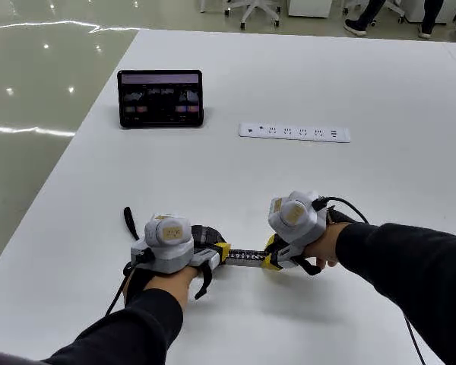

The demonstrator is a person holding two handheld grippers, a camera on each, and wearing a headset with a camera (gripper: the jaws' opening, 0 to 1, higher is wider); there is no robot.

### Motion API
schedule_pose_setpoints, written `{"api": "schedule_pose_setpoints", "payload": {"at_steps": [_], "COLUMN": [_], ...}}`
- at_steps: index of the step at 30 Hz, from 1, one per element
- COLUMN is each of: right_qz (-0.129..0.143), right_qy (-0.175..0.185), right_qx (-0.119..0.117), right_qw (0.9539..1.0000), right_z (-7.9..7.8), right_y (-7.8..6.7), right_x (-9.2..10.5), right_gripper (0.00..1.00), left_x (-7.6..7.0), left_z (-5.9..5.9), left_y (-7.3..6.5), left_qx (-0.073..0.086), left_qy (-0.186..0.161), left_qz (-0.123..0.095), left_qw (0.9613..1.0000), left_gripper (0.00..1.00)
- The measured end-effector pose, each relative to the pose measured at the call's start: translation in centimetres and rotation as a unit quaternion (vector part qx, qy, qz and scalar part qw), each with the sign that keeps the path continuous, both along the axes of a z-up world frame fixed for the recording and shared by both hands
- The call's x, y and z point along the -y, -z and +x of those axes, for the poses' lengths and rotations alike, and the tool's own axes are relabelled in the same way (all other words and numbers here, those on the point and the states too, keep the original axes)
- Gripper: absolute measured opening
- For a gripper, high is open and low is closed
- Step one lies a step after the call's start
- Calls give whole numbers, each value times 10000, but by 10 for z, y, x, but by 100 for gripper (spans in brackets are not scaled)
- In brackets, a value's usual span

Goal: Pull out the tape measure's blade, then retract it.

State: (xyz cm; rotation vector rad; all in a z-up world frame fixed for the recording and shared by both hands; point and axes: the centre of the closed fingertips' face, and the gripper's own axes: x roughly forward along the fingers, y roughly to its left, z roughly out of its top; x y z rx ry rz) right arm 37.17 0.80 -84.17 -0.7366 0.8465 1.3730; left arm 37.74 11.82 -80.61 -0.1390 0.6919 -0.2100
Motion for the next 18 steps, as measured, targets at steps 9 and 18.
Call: {"api": "schedule_pose_setpoints", "payload": {"at_steps": [9, 18], "right_qz": [5, 15], "right_qy": [-14, -33], "right_qx": [0, -1], "right_qw": [10000, 10000], "right_z": [-1, -2], "right_y": [0, 0], "right_x": [-5, -12], "right_gripper": [11, 11], "left_x": [0, 0], "left_z": [1, 1], "left_y": [0, 0], "left_qx": [-1, -9], "left_qy": [13, 16], "left_qz": [1, -13], "left_qw": [10000, 10000], "left_gripper": [57, 57]}}
